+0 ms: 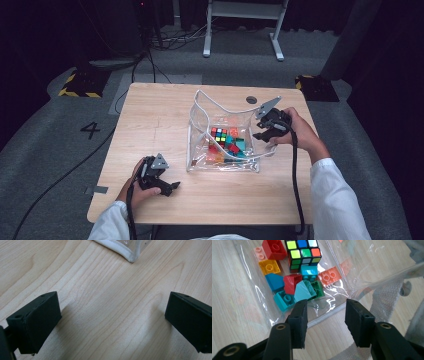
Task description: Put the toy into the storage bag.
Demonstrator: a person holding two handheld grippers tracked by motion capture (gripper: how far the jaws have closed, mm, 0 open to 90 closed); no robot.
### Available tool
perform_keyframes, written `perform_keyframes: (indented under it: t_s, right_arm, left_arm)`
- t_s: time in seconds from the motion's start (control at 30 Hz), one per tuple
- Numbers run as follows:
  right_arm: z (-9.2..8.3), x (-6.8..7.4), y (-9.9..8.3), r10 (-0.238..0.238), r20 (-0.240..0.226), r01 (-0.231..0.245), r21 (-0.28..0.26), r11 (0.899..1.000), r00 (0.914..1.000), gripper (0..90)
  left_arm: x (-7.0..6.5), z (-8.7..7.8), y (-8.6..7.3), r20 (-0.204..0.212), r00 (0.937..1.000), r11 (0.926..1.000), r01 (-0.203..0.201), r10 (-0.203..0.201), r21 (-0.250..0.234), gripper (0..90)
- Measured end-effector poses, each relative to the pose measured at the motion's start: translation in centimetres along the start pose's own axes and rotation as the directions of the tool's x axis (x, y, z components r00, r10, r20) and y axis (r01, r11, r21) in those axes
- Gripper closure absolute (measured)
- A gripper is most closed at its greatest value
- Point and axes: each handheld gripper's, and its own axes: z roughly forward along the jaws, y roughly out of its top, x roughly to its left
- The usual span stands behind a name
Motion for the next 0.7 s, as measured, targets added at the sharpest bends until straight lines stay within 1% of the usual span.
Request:
perform_keyframes:
  t_s: [0.1, 0.17, 0.23, 0.33, 0.37, 0.43, 0.5, 0.57, 0.63, 0.67, 0.7]
  right_arm:
    - [-0.1, 0.0, -0.1, -0.002, 0.0, 0.002, -0.015, 1.0, 1.0, 52.0]
    - [-0.2, 0.1, -0.2, 0.009, -0.007, -0.01, -0.038, 0.999, 0.9999, 50.0]
    - [-0.4, 0.1, -0.3, 0.014, -0.005, -0.014, -0.053, 0.998, 0.9999, 47.1]
    - [-0.9, 0.4, -0.3, 0.01, 0.016, -0.009, -0.073, 0.997, 0.9998, 41.9]
    - [-1.0, 0.4, -0.3, 0.01, 0.015, -0.009, -0.086, 0.996, 0.9998, 40.3]
    - [-1.6, 0.6, -0.4, 0.013, 0.042, -0.008, -0.108, 0.994, 0.999, 36.0]
    - [-2.1, 0.7, -0.6, 0.019, 0.059, -0.011, -0.13, 0.991, 0.9981, 31.0]
    - [-2.7, 1.0, -0.7, 0.031, 0.08, -0.018, -0.16, 0.987, 0.9963, 28.7]
    - [-3.4, 1.2, -0.9, 0.029, 0.102, -0.008, -0.199, 0.98, 0.9943, 27.4]
    - [-3.7, 1.6, -0.9, 0.062, 0.102, -0.04, -0.2, 0.979, 0.9929, 27.1]
    - [-4.0, 1.6, -1.0, 0.068, 0.107, -0.044, -0.217, 0.975, 0.9919, 26.5]
  left_arm:
    - [0.0, 0.0, 0.0, 0.0, 1.0, 1.0, 0.0, 0.0, 0.0, 0.3]
    - [0.0, 0.0, 0.0, 0.0, 1.0, 1.0, 0.0, 0.0, 0.0, 0.3]
    - [0.0, 0.0, 0.0, 0.0, 1.0, 1.0, 0.0, 0.0, 0.0, 0.3]
    - [0.0, 0.0, 0.0, 0.0, 1.0, 1.0, 0.0, 0.0, 0.0, 0.3]
    - [0.0, 0.0, 0.0, 0.0, 1.0, 1.0, 0.0, 0.0, 0.0, 0.3]
    - [0.0, 0.0, 0.0, 0.0, 1.0, 1.0, 0.0, 0.0, 0.0, 0.3]
    - [0.0, 0.0, 0.0, 0.0, 1.0, 1.0, 0.0, 0.0, 0.0, 0.3]
    - [0.0, 0.0, 0.0, -0.002, 1.0, 1.0, -0.001, 0.001, -0.001, 0.2]
    - [0.0, 0.0, 0.0, -0.003, 1.0, 1.0, 0.0, 0.0, -0.001, 0.3]
    - [0.0, 0.0, 0.0, -0.002, 1.0, 1.0, -0.001, 0.001, -0.001, 0.3]
    - [0.0, 0.0, 0.0, -0.002, 1.0, 1.0, -0.001, 0.001, -0.001, 0.2]
